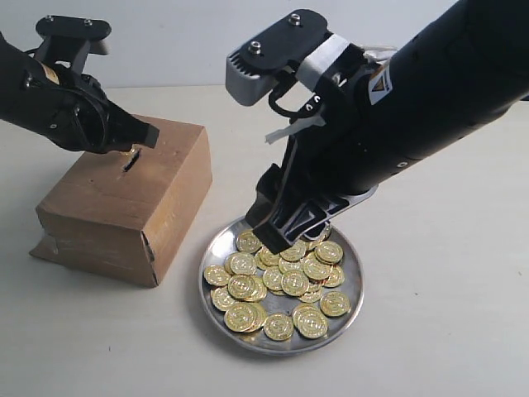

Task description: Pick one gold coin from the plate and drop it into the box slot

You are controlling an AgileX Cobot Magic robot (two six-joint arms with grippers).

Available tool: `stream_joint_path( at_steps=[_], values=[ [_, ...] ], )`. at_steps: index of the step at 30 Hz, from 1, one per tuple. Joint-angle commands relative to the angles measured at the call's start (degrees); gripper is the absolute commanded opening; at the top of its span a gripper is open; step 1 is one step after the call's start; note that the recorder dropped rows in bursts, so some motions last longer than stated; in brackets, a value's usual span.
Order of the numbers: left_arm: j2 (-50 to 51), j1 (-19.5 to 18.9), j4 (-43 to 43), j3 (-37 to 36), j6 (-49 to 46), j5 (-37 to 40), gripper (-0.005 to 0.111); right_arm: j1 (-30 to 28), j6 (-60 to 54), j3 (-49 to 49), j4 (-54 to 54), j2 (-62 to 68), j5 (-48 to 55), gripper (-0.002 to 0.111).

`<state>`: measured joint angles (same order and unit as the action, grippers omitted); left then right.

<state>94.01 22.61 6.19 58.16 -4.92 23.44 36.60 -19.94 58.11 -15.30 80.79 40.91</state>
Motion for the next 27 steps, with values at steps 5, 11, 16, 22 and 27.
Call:
stream_joint_path(
  at_steps=[5, 11, 16, 22, 27],
  values=[
    [1.38, 0.29, -0.56, 0.43, 0.58, -0.50, 0.000, 0.07, 0.01, 0.14, 0.29, -0.40, -0.19, 0.059],
    [2.85, 0.29, -0.56, 0.43, 0.58, 0.00, 0.000, 0.07, 0.01, 0.14, 0.29, -0.40, -0.19, 0.059],
    [2.84, 0.29, -0.56, 0.43, 0.58, 0.13, 0.006, 0.07, 0.01, 0.14, 0.29, -0.40, -0.19, 0.059],
    [2.46, 0.29, -0.56, 0.65, 0.58, 0.68, 0.058, 0.07, 0.01, 0.14, 0.29, -0.40, -0.19, 0.059],
    [-3.65, 0.29, -0.56, 5.90, -0.60, 11.81, 0.062, 0.07, 0.02, 0.14, 0.29, -0.40, -0.61, 0.059]
  ],
)
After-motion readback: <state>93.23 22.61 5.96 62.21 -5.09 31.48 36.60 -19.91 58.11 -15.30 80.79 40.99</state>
